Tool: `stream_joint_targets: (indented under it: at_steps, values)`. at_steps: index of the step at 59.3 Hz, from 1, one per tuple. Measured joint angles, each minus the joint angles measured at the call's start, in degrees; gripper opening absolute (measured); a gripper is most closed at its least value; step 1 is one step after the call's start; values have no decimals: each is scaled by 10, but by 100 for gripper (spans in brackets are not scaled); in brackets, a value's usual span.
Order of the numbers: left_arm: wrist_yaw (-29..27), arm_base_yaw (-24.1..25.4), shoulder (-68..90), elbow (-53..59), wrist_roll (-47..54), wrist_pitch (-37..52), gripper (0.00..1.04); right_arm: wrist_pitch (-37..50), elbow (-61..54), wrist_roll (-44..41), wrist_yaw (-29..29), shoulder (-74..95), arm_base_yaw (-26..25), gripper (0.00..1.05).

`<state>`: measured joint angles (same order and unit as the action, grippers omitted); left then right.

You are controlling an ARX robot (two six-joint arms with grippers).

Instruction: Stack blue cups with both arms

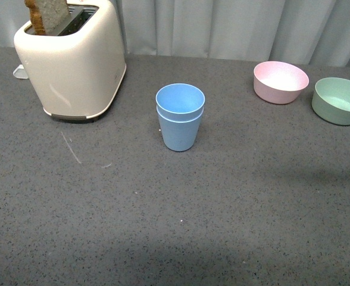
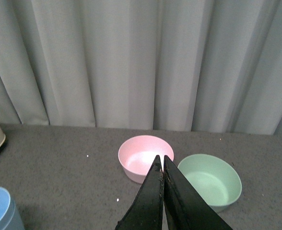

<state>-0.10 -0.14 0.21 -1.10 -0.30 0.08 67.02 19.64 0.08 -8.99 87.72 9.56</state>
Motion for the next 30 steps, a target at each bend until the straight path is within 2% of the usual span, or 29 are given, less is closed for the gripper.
stream_joint_targets:
  at_steps: [26,30]
  values:
    - [0,0,0,0,0,0,98,-77,-133,0,47,-211,-50,1]
    - [0,0,0,0,0,0,98,-99,-145,0,82,-244,-74,1]
